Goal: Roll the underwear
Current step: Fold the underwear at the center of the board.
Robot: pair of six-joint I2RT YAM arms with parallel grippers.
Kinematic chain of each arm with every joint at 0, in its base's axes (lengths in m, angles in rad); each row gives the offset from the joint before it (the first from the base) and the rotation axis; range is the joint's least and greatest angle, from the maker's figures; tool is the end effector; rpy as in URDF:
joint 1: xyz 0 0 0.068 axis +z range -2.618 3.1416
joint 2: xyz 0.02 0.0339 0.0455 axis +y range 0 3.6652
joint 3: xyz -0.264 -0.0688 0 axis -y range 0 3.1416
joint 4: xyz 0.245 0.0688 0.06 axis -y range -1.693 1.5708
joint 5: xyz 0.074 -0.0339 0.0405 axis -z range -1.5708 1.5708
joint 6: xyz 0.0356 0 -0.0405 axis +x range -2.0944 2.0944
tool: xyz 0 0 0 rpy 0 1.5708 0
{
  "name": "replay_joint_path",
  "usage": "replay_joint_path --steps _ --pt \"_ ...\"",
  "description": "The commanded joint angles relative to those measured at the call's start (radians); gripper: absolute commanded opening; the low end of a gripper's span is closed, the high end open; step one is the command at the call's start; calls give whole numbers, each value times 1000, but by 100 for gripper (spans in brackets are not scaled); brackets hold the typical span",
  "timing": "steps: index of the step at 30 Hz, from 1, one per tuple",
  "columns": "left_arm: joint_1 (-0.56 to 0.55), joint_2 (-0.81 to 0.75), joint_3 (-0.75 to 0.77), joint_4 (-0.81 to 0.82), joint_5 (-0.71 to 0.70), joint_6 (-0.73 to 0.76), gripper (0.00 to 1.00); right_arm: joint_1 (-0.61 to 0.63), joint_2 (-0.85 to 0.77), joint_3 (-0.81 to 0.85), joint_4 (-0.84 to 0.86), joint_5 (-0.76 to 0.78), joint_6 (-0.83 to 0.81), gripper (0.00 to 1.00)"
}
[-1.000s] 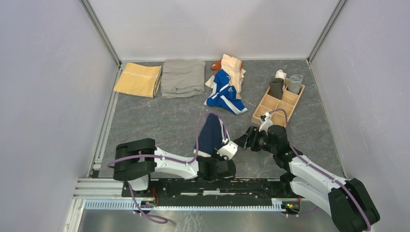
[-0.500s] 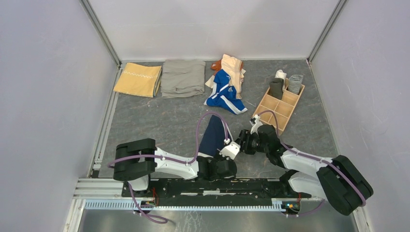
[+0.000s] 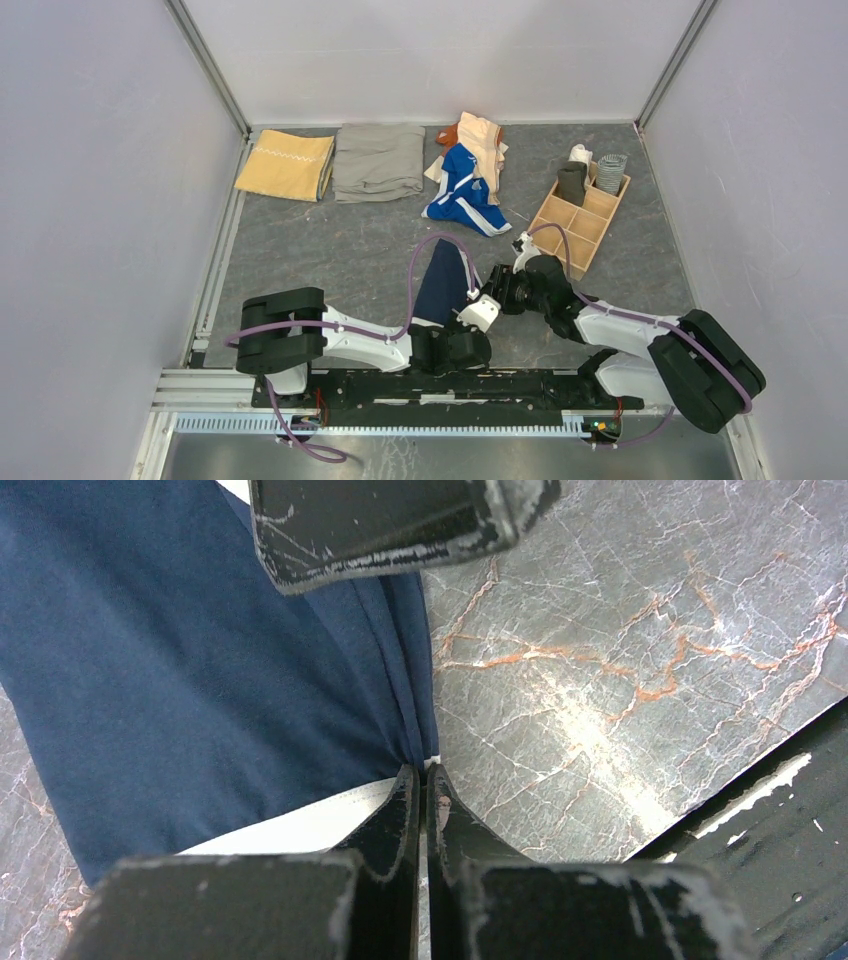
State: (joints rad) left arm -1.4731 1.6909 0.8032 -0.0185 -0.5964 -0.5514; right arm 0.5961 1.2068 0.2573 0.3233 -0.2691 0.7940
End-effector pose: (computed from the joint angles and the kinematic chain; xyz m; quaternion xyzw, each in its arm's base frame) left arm 0.0508 -0.3132 0.1420 0.3160 0.8519 -0.1172 0.4008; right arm 0.1645 0.1230 0.1324 0.0264 0.8842 0.3805 0.2697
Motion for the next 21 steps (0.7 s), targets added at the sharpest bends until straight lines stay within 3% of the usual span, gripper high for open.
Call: replay_joint_path --steps 1,11,21 --pt "-13 32 -22 -38 81 22 2 1 -9 22 -84 113 -54 66" --pt "-13 39 -13 -40 89 27 2 2 45 22 -32 33 -59 61" --pt "-15 44 -12 -46 93 25 2 1 81 23 -20 35 -74 43"
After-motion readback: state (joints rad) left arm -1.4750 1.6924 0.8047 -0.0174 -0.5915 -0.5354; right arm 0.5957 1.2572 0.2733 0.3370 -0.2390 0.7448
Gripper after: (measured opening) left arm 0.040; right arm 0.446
